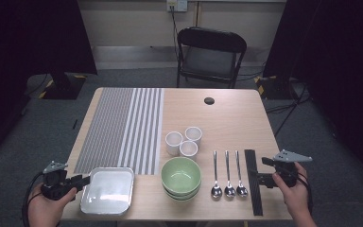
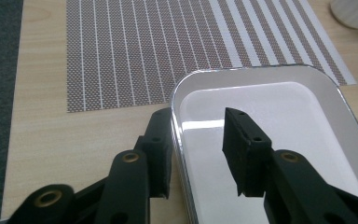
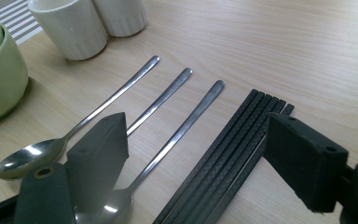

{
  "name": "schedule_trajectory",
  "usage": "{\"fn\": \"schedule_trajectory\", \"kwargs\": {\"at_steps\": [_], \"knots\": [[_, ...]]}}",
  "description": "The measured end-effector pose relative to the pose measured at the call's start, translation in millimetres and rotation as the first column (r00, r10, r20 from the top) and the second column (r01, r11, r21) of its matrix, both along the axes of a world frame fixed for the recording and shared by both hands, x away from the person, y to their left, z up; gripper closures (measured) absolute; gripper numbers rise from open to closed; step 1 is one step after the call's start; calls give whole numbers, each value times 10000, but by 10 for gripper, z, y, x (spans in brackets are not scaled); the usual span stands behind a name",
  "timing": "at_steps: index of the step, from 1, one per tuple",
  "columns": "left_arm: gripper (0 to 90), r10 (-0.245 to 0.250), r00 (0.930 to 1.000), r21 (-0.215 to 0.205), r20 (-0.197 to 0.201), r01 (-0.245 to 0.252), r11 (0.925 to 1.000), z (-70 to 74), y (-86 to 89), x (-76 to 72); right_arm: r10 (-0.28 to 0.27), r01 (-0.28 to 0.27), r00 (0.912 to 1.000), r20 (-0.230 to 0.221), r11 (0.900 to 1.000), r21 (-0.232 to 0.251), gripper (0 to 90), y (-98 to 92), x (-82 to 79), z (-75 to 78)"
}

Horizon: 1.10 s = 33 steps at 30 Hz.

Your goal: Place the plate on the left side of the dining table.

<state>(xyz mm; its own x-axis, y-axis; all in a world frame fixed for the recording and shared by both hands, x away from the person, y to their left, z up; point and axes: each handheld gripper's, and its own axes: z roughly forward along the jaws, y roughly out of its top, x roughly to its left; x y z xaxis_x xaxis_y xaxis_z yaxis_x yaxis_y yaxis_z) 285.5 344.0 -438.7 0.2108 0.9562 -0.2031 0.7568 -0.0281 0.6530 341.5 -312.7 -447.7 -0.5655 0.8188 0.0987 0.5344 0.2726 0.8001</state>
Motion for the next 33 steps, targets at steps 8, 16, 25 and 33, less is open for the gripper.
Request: {"fn": "schedule_trajectory", "kwargs": {"at_steps": [8, 16, 25, 33], "knots": [[684, -30, 9999, -190, -144, 27, 9998, -13, -8, 12, 49, -49, 10000, 34, 10000, -70, 210, 6, 3, 0], [749, 42, 9992, -449, -392, -60, 9990, -62, 21, 20, 139, -139, 9999, 48, 9998, -126, 211, 19, 7, -7], [823, 412, 9954, -426, -862, -450, 9981, -64, 32, 30, 192, -192, 9998, -4, 9998, -113, 211, 39, 4, -7], [833, 540, 9923, -488, -1117, -598, 9970, -114, 55, 48, 188, -188, 9998, -25, 9998, -114, 211, 37, 7, -9]]}}
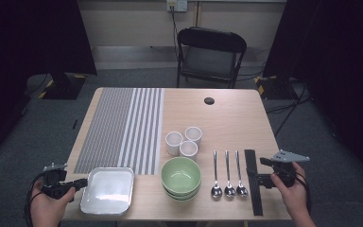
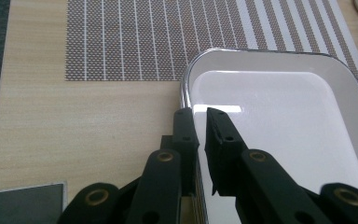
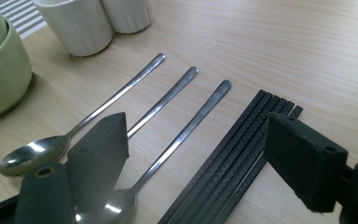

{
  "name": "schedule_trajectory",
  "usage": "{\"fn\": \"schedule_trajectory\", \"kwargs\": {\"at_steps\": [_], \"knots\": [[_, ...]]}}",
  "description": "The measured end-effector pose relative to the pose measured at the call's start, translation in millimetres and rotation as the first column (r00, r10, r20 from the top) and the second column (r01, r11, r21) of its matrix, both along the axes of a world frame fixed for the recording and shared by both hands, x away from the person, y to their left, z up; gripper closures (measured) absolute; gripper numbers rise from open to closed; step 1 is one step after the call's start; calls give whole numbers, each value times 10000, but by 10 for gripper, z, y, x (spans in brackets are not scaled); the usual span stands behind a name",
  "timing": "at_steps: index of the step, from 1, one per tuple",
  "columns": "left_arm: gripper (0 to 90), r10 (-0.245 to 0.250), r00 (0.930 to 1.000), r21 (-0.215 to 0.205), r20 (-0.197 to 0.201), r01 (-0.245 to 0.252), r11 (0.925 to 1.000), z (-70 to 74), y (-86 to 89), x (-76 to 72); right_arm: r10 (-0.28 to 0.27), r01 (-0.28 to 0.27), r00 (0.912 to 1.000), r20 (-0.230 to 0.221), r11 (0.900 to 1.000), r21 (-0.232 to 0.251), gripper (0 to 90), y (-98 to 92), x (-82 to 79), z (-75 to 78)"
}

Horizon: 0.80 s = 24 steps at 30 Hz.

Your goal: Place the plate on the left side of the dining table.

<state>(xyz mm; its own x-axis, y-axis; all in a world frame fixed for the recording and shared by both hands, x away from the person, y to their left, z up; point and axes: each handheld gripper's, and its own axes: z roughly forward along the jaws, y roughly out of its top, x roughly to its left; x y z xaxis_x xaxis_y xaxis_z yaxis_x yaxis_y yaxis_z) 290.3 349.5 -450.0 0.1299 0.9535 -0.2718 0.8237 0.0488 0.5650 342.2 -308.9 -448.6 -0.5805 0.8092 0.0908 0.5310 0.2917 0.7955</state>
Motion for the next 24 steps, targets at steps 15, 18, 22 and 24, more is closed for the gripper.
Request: {"fn": "schedule_trajectory", "kwargs": {"at_steps": [15, 18, 22, 24], "knots": [[880, 136, 9996, -253, -266, -143, 9996, -24, 24, 31, -25, 25, 10000, 30, 10000, -2, 211, -14, -9, -4], [884, 166, 9995, -291, -271, -174, 9994, -28, 25, 39, -45, 45, 10000, 17, 10000, 5, 212, -15, -14, -3], [884, 195, 9989, -362, -425, -211, 9991, -31, 27, 57, -47, 47, 10000, -14, 10000, 7, 212, -25, -23, -4], [883, 248, 9987, -303, -451, -262, 9992, -32, 25, 61, -67, 67, 10000, -3, 10000, -11, 212, -29, -28, -6]]}}
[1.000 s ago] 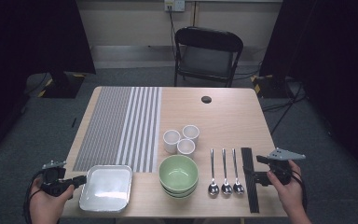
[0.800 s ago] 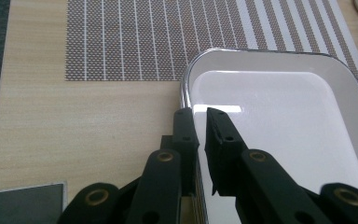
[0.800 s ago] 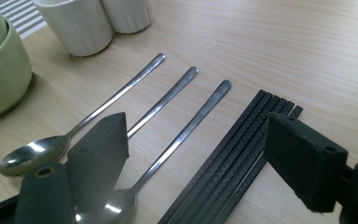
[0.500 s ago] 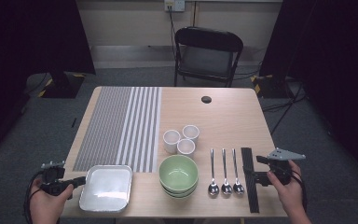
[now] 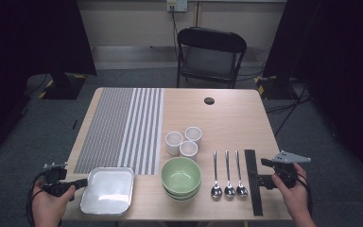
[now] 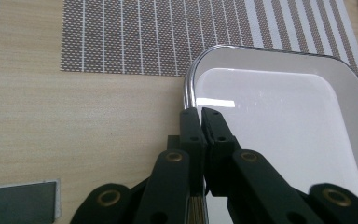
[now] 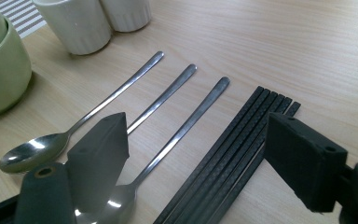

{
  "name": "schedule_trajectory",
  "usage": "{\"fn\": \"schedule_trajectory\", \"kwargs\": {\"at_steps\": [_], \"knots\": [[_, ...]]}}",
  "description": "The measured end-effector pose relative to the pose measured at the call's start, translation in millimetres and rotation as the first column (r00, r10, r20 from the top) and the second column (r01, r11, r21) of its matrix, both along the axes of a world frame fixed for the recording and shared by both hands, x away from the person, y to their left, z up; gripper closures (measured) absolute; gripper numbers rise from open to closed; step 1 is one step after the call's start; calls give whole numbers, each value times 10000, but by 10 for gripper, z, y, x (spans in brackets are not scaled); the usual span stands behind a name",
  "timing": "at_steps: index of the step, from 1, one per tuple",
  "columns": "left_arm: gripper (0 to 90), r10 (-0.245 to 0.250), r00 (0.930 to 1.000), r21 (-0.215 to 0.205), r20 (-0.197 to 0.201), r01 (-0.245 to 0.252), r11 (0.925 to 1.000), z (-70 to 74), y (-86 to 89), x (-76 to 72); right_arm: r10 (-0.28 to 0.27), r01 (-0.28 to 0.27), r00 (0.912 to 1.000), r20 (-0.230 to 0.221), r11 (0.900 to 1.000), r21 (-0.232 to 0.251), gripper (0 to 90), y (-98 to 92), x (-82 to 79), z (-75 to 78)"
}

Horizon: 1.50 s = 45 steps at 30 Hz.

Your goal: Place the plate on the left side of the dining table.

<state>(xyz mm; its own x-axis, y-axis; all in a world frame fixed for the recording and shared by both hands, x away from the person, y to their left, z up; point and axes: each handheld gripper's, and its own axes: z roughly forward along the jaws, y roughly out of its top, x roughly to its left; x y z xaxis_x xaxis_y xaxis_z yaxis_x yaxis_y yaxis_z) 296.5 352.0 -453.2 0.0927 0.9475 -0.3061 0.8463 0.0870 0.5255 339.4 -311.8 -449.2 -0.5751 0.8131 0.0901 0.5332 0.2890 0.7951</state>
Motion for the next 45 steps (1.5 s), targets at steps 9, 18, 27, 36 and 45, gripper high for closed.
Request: {"fn": "schedule_trajectory", "kwargs": {"at_steps": [9, 18, 27, 36, 45], "knots": [[887, 254, 9992, -429, -307, -267, 9987, 2, 22, 31, -62, 62, 10000, -10, 10000, 42, 217, -22, -22, -1], [891, 416, 9976, -446, -548, -441, 9980, 18, 14, 48, -193, 193, 9998, 46, 9998, 111, 224, -60, -26, 2], [892, 447, 9987, -453, -253, -458, 9979, 97, 15, 17, -161, 162, 9999, -7, 9999, 39, 224, -55, -22, -2], [891, 355, 9992, -628, -166, -364, 9974, 126, 59, -6, -124, 124, 9999, -15, 9999, 55, 224, -56, -23, -4], [892, 512, 9987, -716, -6, -511, 9961, 163, 100, -39, -94, 94, 10000, 0, 9999, 73, 224, -59, -26, -1]]}}
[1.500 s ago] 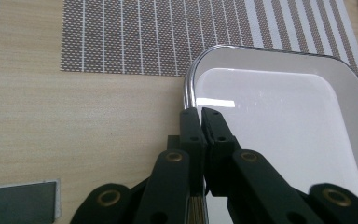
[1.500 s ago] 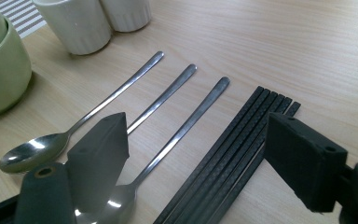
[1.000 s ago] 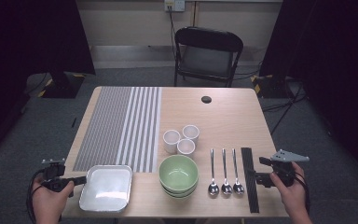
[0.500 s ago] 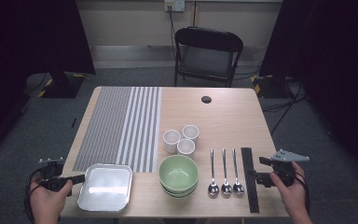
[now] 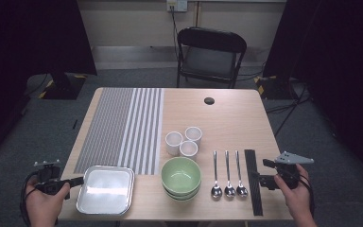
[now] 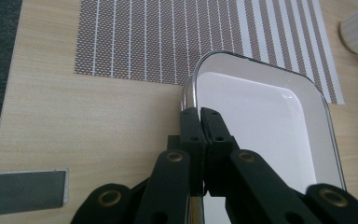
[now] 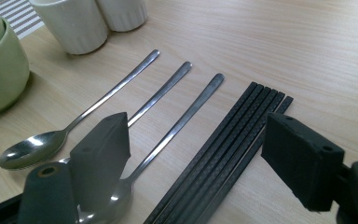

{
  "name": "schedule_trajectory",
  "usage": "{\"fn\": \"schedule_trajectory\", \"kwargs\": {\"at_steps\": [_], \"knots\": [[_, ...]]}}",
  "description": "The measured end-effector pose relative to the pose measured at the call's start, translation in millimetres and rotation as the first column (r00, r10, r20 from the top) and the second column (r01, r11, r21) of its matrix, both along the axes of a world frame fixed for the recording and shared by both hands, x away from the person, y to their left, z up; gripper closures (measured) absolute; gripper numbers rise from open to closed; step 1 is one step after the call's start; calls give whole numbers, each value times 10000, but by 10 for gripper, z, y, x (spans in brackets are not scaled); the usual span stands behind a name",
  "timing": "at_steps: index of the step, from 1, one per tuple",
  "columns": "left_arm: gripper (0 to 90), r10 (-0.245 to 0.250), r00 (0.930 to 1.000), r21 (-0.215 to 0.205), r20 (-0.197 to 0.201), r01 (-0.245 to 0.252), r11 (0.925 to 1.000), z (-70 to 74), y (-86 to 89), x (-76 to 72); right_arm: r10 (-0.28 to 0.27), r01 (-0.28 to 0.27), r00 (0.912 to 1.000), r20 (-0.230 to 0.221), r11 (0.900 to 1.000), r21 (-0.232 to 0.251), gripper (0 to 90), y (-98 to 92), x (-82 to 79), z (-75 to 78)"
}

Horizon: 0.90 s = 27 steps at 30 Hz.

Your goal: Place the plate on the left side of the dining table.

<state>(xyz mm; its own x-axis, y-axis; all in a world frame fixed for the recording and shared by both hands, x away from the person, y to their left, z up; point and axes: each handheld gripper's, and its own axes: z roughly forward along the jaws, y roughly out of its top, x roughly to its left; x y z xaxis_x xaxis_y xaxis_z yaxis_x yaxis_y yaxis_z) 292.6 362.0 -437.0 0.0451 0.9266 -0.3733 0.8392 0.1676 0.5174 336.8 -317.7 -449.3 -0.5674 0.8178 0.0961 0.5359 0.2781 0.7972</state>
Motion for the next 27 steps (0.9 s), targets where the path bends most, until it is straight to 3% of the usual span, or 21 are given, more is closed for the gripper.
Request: {"fn": "schedule_trajectory", "kwargs": {"at_steps": [13, 16, 19, 21, 27], "knots": [[891, 75, 10000, -98, 46, -74, 9999, -5, 77, -24, 18, -18, 10000, -48, 10000, 31, 224, 6, -1, -5], [900, 169, 9997, 163, 167, -171, 9997, -1, 88, -30, 22, -21, 10000, -52, 10000, 45, 224, 6, -1, -6], [900, 184, 9996, 102, 213, -187, 9998, -19, 89, -30, 26, -25, 10000, -68, 10000, 55, 224, 4, 1, -8], [900, 92, 9997, 400, 213, -100, 9991, -34, 86, -27, 20, -20, 10000, -63, 10000, 43, 224, 6, 1, -8], [759, 238, 9969, 292, 752, -260, 9992, -36, 101, -39, 11, -11, 10000, -64, 10000, 47, 224, 4, 2, -9]]}}
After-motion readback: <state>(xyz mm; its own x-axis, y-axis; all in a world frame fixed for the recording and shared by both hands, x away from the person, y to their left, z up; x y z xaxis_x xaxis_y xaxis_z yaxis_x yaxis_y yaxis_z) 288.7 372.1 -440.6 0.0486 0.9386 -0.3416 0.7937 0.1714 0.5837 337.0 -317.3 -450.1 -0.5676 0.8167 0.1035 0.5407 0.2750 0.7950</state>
